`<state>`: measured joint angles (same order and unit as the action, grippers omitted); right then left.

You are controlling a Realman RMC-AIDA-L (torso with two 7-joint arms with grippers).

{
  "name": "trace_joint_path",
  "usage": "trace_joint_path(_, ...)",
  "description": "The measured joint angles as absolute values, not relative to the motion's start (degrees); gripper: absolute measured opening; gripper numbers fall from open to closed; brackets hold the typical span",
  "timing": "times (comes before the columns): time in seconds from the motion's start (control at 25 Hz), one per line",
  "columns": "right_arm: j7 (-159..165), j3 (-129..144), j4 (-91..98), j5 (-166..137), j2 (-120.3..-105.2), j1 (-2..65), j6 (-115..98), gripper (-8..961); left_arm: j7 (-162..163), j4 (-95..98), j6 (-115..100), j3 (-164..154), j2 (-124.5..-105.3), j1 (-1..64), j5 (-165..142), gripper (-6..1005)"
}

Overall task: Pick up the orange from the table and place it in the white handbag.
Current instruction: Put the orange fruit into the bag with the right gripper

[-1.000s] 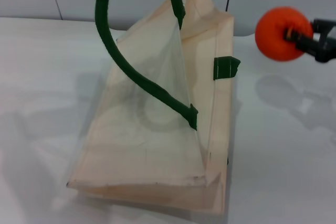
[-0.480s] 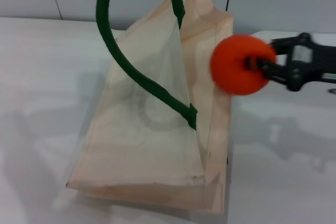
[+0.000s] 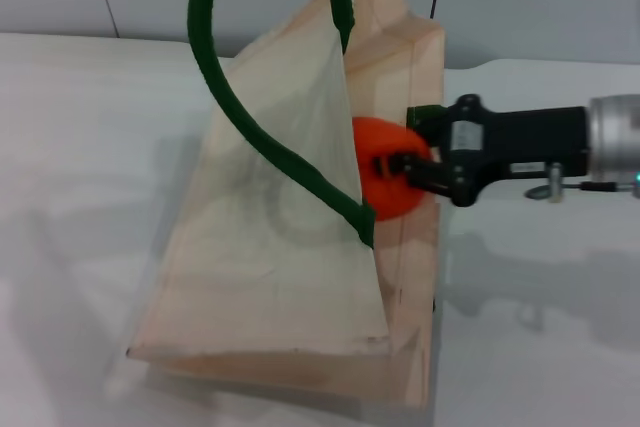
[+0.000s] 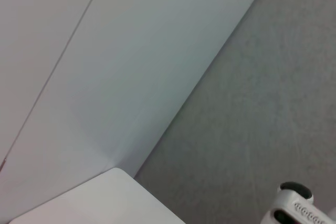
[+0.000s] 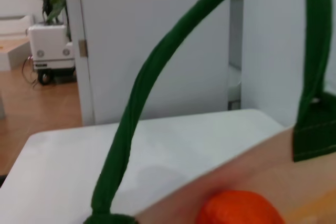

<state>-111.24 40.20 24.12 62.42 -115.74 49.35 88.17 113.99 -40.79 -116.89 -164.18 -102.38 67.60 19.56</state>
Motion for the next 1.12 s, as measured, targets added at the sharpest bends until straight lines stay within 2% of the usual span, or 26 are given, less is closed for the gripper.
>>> trace_joint_path(0.24,-111.07,43.37,17.66,62.46,-115.89,54.8,81.34,123,114.0,-40.27,-116.89,-164.18,-102.39,68.05,19.64,127)
trace_joint_path(0.68,-110.47,46.68,15.36,63.16,-116.28,57.57,80.22,86,113.99,-40.25,-116.9,-164.18,-102.39,68.38,19.67,127)
trace_joint_path(0.92,-110.51,46.65,15.21,64.03,-116.48,57.62,78.38,155,113.82,-40.16,-116.89,-164.18,-102.45,68.38,19.69,127)
trace_joint_path(1.0,-110.46,46.41,15.15,64.04,-116.5,57.62,77.68,356,113.82,-40.16,-116.89,-164.18,-102.46,68.38,19.69,127)
trace_joint_path(1.12,-110.08,46.37,15.12,64.06,-116.41,57.45,77.04,484,113.81,-40.16,-116.89,-164.18,-102.48,68.38,19.69,127)
